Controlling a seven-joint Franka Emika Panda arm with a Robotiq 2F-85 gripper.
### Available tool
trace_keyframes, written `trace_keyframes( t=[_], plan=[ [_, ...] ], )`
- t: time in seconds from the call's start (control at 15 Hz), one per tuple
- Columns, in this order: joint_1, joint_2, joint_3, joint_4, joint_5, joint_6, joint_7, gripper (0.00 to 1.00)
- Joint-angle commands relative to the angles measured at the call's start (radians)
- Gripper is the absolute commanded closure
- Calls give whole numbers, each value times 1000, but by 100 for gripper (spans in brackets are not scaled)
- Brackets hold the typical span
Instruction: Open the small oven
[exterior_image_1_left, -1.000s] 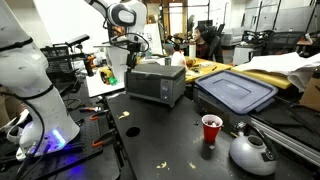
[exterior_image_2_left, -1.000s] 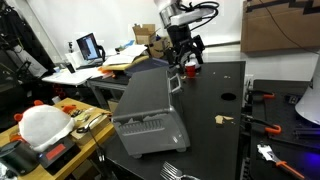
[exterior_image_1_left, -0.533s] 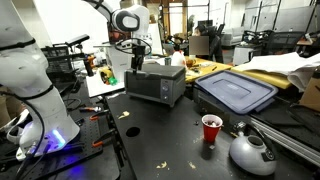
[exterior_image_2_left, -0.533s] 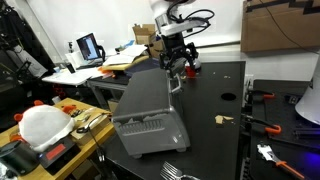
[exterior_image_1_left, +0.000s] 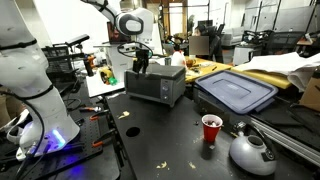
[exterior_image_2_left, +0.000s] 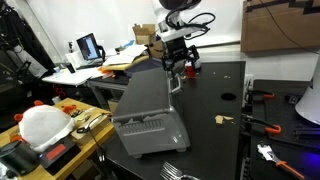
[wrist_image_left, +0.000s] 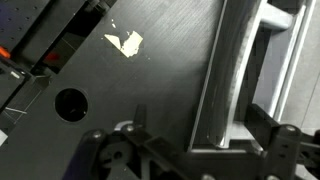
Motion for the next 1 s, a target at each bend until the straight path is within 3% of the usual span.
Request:
trace_keyframes(
  t=[0.0, 0.93],
  plan=[
    [-7, -13, -21, -22, -7, 1, 50, 0],
    [-40, -142, -60, -184, 12, 22, -99, 0]
  ],
)
